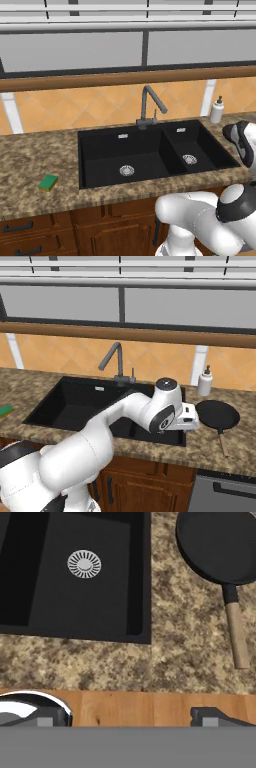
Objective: Pick the pan and sponge and place them into the sink. Then turn on the water.
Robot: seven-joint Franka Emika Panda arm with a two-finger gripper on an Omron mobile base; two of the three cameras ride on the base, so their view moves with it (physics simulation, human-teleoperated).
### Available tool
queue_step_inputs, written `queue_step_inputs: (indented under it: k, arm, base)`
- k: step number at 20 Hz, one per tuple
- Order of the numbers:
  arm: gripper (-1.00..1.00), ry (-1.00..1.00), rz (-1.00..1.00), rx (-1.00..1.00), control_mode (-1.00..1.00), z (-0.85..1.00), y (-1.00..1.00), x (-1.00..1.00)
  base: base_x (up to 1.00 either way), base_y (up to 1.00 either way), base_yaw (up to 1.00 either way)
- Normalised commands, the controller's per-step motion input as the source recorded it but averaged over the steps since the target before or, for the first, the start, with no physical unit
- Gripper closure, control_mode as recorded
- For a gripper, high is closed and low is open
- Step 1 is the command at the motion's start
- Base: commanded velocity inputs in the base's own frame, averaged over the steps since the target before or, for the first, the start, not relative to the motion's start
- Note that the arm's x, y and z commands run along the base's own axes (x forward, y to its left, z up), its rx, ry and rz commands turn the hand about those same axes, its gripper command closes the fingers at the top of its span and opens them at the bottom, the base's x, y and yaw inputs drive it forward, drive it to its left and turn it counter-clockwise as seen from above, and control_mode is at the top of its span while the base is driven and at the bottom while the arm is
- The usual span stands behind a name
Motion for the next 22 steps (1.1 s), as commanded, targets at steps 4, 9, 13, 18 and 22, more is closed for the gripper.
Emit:
queue_step_inputs:
  k: [4, 9, 13, 18, 22]
  arm:
    - [-1.0, 0.08, -0.02, 0.05, -1.0, 0.0, -0.29, 0.07]
    - [-1.0, 0.16, 0.0, 0.12, -1.0, 0.0, -0.4, 0.1]
    - [-1.0, 0.17, 0.0, 0.11, -1.0, -0.05, -0.37, 0.19]
    - [-1.0, 0.02, 0.0, 0.03, -1.0, -0.02, -0.22, 0.2]
    - [-1.0, 0.0, 0.0, 0.0, -1.0, -0.21, -0.19, 0.19]
  base:
    - [0.0, 0.0, 0.0]
    - [0.0, 0.0, 0.0]
    - [0.0, 0.0, 0.0]
    - [0.0, 0.0, 0.0]
    - [0.0, 0.0, 0.0]
